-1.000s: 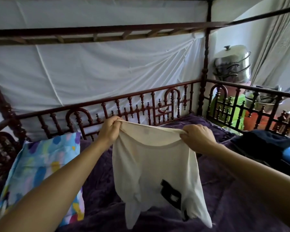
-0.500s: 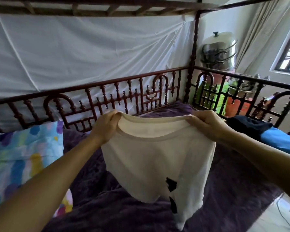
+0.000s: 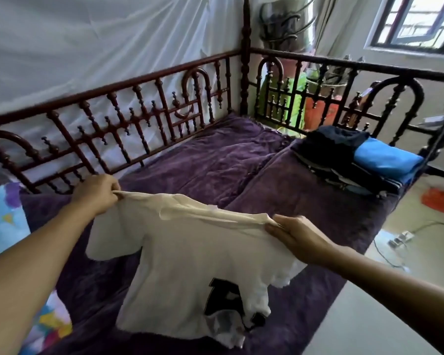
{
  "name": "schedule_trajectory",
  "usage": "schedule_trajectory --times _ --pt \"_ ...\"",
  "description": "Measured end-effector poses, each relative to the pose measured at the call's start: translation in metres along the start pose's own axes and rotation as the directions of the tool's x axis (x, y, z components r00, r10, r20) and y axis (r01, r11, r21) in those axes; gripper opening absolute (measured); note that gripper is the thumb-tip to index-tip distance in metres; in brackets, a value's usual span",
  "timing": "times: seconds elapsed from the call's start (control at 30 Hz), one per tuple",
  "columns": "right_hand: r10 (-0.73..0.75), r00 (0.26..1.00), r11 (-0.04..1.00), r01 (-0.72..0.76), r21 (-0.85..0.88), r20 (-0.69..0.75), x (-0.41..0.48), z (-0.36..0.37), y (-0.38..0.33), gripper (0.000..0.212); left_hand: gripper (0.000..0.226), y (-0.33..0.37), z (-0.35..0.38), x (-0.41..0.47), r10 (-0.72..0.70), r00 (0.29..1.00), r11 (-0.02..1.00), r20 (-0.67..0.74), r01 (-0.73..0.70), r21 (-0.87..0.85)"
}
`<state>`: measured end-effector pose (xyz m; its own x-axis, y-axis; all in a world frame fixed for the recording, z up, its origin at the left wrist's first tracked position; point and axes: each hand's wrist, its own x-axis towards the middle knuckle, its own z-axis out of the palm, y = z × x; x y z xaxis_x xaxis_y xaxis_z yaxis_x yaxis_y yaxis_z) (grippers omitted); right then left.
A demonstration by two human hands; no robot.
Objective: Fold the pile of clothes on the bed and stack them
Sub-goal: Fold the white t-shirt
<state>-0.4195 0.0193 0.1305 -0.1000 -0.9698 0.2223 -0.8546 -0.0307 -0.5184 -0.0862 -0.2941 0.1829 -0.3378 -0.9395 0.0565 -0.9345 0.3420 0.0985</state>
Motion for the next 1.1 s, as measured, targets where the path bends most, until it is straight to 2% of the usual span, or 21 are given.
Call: schedule_trajectory --times 0.07,0.17,0.4,0.6,0.77,0.87,0.97,1.03,1.1 --pt "0.109 0.994 0.993 -0.109 0.041 -0.008 -0.007 0.007 0.033 0.04 0.017 0.02 0.025 0.016 -0.06 0.998 0.995 -0.015 0.059 -0.085" --pt "0.253 0.967 0.967 -0.253 0.034 -0.012 -0.011 0.016 0.091 0.043 0.017 0.08 0.062 0.044 -0.075 0.994 0.99 -0.084 0.064 -0.122" --pt "0.542 0.84 0.838 -0.543 0.062 0.034 -0.007 0.017 0.28 0.034 0.022 0.256 0.142 0.126 -0.013 0.998 0.967 -0.059 -0.002 -0.256" --pt "0.736 0.661 0.664 -0.747 0.037 0.144 0.026 0.02 0.469 0.034 0.023 0.408 0.251 0.205 0.015 0.997 0.963 0.081 0.008 -0.269" --pt "0.828 0.53 0.548 -0.834 -0.065 0.182 0.055 0.021 0.59 0.037 0.018 0.508 0.334 0.261 0.005 0.977 0.917 0.213 0.08 -0.39" --pt "0.865 0.442 0.492 -0.839 -0.233 0.238 0.064 0.024 0.634 0.029 0.025 0.527 0.363 0.282 -0.017 0.967 0.869 0.253 0.139 -0.474" --pt "0.872 0.375 0.48 -0.783 -0.396 0.316 0.079 0.025 0.649 0.027 0.024 0.493 0.373 0.277 -0.119 0.949 0.87 0.291 0.241 -0.43" --pt "0.843 0.397 0.533 -0.707 -0.466 0.362 0.104 0.031 0.645 0.036 0.02 0.452 0.374 0.257 -0.207 0.926 0.868 0.316 0.322 -0.377" --pt "0.765 0.495 0.644 -0.603 -0.47 0.412 0.142 0.045 0.629 0.042 0.017 0.409 0.374 0.226 -0.332 0.867 0.842 0.372 0.45 -0.298"
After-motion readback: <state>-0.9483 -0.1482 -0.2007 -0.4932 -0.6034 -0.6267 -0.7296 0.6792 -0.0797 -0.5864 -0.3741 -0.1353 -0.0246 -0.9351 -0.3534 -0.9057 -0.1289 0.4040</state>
